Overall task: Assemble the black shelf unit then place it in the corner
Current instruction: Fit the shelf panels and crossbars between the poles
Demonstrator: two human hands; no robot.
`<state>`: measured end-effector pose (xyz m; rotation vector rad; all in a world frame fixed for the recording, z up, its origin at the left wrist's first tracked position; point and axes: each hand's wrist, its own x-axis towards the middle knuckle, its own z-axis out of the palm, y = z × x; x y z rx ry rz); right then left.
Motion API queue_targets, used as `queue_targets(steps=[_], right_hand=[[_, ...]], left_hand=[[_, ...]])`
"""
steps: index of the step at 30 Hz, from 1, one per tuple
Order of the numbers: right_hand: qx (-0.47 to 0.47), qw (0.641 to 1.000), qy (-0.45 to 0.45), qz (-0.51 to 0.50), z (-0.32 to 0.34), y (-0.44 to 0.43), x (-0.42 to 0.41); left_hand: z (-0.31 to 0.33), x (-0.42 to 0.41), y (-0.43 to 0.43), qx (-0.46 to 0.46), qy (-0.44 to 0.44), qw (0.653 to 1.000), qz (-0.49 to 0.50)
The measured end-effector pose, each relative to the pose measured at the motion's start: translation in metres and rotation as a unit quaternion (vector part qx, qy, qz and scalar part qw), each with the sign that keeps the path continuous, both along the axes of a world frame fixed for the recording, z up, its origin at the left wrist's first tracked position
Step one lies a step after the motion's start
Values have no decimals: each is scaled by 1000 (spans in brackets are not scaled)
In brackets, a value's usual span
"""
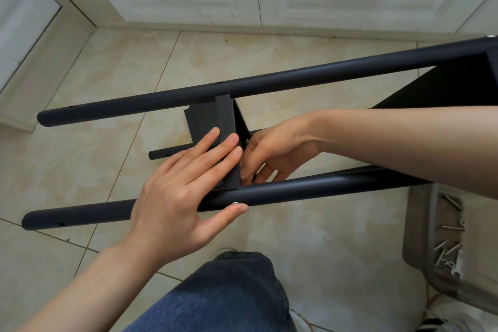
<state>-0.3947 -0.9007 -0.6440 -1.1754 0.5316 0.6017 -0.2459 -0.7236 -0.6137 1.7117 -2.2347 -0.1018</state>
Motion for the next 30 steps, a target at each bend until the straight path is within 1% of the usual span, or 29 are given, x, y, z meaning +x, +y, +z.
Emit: queue_targets(steps=[5, 10, 15, 20, 24, 28, 30], right_hand=[[-41, 999, 1, 8, -2, 5, 4], [1, 1000, -9, 1, 1, -1, 1], [-38, 999, -2, 8, -2, 5, 3], [9, 1000, -9, -6, 0, 1, 0], [-41, 999, -1, 9, -1, 2, 2], [-2, 1000, -6, -6, 2, 0, 0], [-13, 1000, -6, -6, 0, 2, -1]], left_hand=[[0, -1, 0, 0, 3, 1000, 1], [0, 0, -1, 0, -1, 1000, 2], [0, 0, 0, -2, 3, 1000, 0], [0, 0, -2, -5, 2, 1000, 1], [-1, 0, -2, -8, 6, 1000, -1], [-3, 1, -3, -11, 6, 1000, -2], [-3, 1, -3, -12, 7, 1000, -3]])
